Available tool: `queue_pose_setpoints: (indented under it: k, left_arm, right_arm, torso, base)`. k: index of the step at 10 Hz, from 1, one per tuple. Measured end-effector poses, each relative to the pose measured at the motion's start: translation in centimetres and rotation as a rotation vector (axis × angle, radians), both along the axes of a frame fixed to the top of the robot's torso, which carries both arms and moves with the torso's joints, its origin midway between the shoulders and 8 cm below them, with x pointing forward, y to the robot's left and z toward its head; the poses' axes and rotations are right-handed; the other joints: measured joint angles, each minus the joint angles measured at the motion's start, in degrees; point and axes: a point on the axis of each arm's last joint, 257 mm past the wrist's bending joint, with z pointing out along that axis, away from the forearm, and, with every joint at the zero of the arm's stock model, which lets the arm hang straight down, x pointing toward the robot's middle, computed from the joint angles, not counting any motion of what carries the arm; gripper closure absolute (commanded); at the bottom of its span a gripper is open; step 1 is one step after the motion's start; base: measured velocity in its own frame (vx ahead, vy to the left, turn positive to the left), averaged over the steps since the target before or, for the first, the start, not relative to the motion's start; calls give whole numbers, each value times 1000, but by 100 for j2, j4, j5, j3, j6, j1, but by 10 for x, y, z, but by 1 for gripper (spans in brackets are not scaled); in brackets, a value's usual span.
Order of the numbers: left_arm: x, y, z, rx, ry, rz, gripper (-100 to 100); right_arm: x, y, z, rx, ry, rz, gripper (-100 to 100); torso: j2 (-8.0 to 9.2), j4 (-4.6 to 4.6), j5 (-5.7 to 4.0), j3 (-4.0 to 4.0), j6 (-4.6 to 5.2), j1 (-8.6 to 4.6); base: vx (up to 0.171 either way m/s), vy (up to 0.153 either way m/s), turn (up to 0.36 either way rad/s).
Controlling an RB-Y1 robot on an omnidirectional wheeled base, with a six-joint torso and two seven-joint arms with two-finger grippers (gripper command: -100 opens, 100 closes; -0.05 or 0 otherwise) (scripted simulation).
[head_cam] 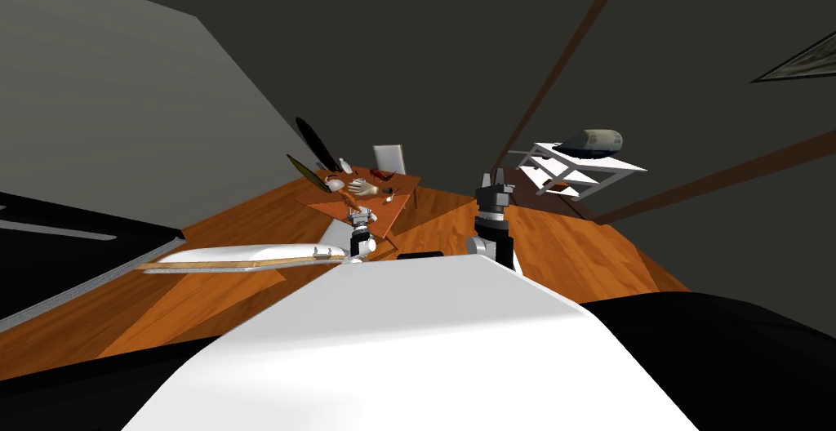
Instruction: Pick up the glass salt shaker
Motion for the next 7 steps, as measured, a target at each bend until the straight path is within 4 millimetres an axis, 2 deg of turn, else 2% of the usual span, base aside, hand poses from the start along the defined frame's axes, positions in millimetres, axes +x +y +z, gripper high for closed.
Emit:
queue_pose_setpoints:
  k: [7]
  left_arm:
    - [-33, 33, -75, -153, 113, 78, -100]
  right_arm:
    - [0, 0, 0, 0, 0, 0, 0]
  torso:
    - [-7, -1, 2, -4, 1, 7]
  base:
    - [68, -27, -24]
